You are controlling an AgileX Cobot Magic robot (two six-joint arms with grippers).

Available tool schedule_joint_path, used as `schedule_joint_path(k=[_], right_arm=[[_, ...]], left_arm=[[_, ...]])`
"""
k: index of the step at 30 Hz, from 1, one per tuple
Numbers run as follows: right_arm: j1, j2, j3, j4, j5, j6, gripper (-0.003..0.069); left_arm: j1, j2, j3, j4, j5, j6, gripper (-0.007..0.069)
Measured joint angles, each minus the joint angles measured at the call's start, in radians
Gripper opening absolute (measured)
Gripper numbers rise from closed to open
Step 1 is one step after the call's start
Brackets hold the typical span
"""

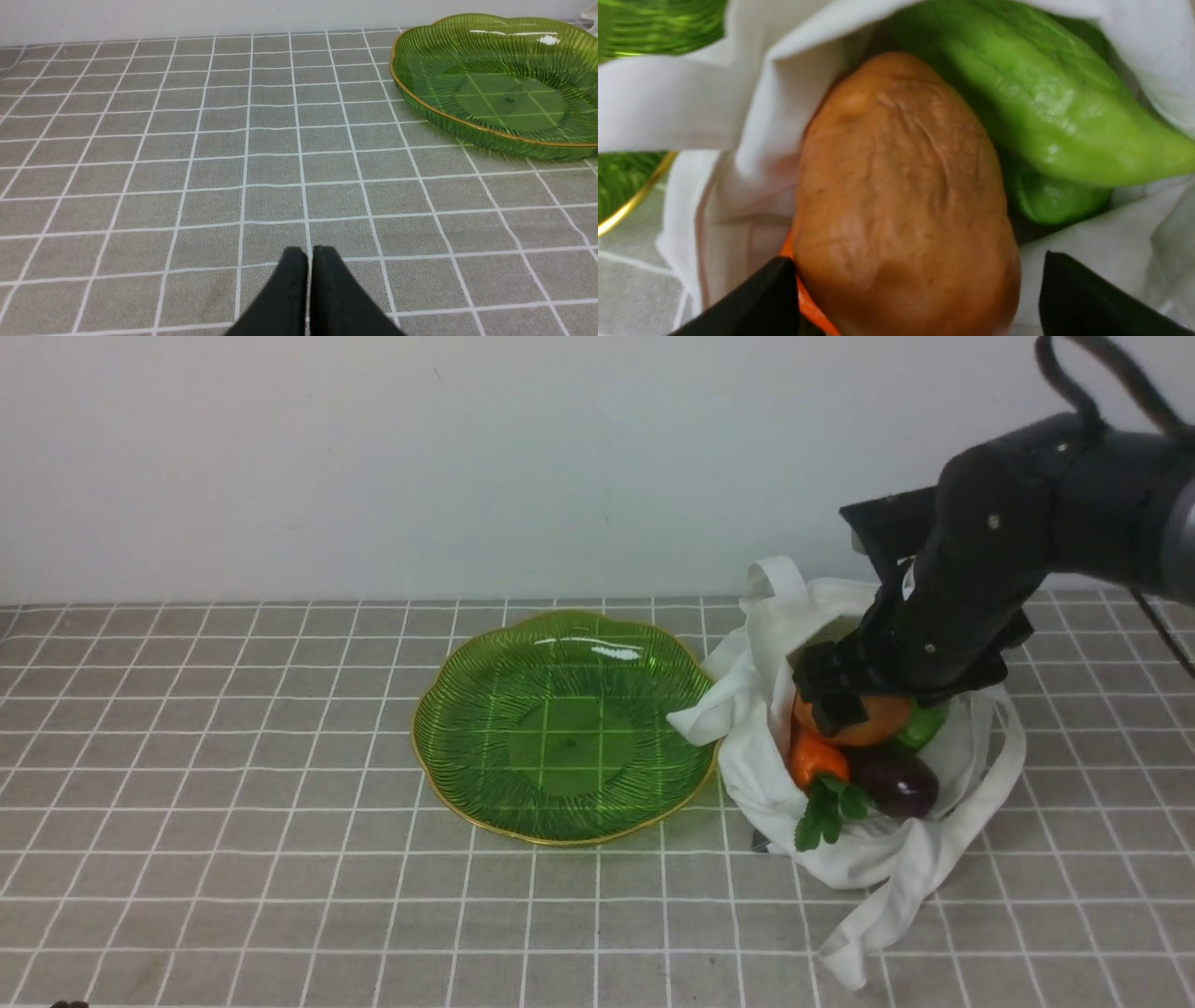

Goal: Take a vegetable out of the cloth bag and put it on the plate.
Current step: Use the right arm to grab a potato from the bag, then use the right arm to put the potato into the empty plate on the left

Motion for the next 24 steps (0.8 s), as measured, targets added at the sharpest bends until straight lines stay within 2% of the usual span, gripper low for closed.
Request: schedule_joint_path(k=[4, 5, 7, 13, 17, 20, 24], right_arm=[[0.003, 0.022, 0.000, -0.005, -0.022, 0.005, 0.0594], [0.004, 0.023, 0.000, -0.006, -0.023, 0.005, 0.0554], [0.004, 0.023, 0.000, -0.008, -0.023, 0.005, 0.0517], [0.004, -0.035, 0.000, -0.020, 0.033, 0.007, 0.0517], [0.004, -0.182, 0.000, -0.017, 0.176, 0.008, 0.0517], [0.004, -0.294, 0.000, 0.031, 0.247, 0.008, 0.0517], [0.022, -0.384, 0.000, 0.165, 0.198, -0.028, 0.0517]], left_arm=[[0.000, 0.000, 0.000, 0.000, 0.000, 0.000, -0.0005], [0.000, 0.000, 0.000, 0.000, 0.000, 0.000, -0.0005], [0.000, 0.000, 0.000, 0.000, 0.000, 0.000, -0.0005], [0.000, 0.000, 0.000, 0.000, 0.000, 0.000, -0.0005], [0.000, 0.000, 0.000, 0.000, 0.000, 0.000, -0.0005], [0.000, 0.000, 0.000, 0.000, 0.000, 0.000, -0.0005], [0.000, 0.000, 0.000, 0.000, 0.000, 0.000, -0.0005]])
